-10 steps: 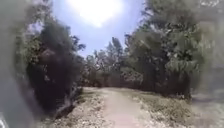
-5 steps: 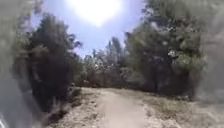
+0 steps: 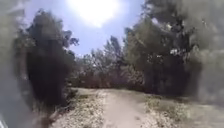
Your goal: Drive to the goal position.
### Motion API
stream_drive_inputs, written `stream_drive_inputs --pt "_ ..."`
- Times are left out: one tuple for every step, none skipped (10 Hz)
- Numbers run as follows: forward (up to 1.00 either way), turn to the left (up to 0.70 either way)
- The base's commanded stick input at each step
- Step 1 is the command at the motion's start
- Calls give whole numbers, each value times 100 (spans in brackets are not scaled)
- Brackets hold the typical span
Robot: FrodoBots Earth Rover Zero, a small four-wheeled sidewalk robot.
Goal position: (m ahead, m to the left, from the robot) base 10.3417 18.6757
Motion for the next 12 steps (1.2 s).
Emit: stream_drive_inputs --pt "85 0" --pt "85 0" --pt "85 0" --pt "85 0" --pt "85 0" --pt "85 0" --pt "85 0" --pt "85 0" --pt "85 0" --pt "85 0" --pt "85 0" --pt "85 0"
